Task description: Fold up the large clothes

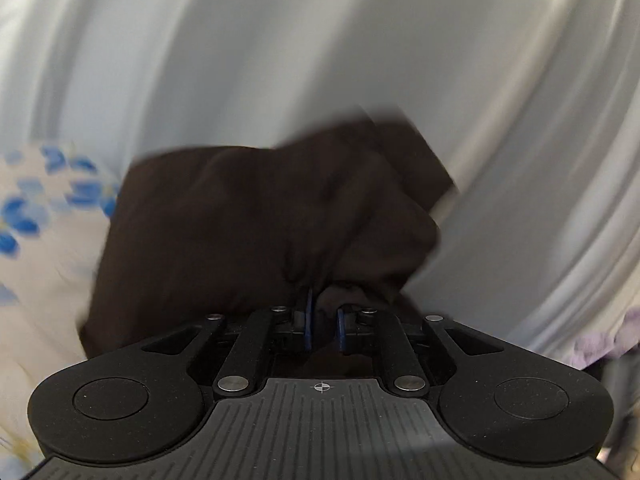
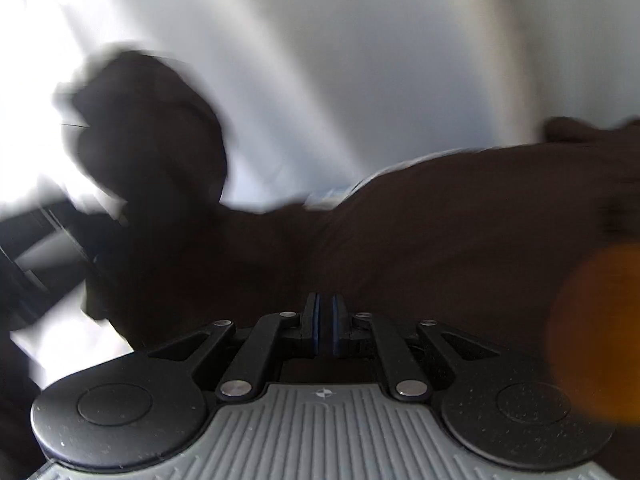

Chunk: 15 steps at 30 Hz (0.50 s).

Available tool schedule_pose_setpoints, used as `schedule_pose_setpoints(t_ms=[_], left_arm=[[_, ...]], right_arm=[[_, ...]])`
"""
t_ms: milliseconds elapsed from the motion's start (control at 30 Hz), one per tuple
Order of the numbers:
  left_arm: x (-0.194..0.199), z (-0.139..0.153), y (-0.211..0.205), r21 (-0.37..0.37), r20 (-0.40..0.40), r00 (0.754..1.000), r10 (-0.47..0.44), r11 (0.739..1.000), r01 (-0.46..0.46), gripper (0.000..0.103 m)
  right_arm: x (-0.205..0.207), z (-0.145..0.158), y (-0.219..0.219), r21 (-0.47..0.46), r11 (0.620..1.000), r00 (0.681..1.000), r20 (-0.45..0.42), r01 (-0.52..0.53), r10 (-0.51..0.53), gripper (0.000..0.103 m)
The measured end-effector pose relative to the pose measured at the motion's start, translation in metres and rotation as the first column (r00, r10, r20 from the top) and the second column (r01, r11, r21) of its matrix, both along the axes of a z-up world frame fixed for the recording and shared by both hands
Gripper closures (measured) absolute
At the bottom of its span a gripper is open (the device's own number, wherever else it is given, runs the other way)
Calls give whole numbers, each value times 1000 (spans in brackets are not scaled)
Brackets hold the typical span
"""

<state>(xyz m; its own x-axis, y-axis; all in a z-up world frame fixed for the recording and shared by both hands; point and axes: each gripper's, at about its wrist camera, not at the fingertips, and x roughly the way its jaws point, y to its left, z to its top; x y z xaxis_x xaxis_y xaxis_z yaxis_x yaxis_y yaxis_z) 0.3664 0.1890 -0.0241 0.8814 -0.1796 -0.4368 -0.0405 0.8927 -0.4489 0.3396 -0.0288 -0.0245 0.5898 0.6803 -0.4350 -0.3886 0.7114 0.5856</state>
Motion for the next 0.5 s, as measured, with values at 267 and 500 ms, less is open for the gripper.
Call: schedule_pose_setpoints(t_ms=[267, 500], left_arm=[[18, -56, -18, -15, -118, 993, 29, 999, -31, 89], [15, -51, -19, 40, -108, 994, 33, 999, -29, 88]], right_arm=[[18, -17, -85, 190, 976, 974, -219, 102, -59, 63], [55, -26, -66, 289, 948, 940, -339, 134, -29, 45]])
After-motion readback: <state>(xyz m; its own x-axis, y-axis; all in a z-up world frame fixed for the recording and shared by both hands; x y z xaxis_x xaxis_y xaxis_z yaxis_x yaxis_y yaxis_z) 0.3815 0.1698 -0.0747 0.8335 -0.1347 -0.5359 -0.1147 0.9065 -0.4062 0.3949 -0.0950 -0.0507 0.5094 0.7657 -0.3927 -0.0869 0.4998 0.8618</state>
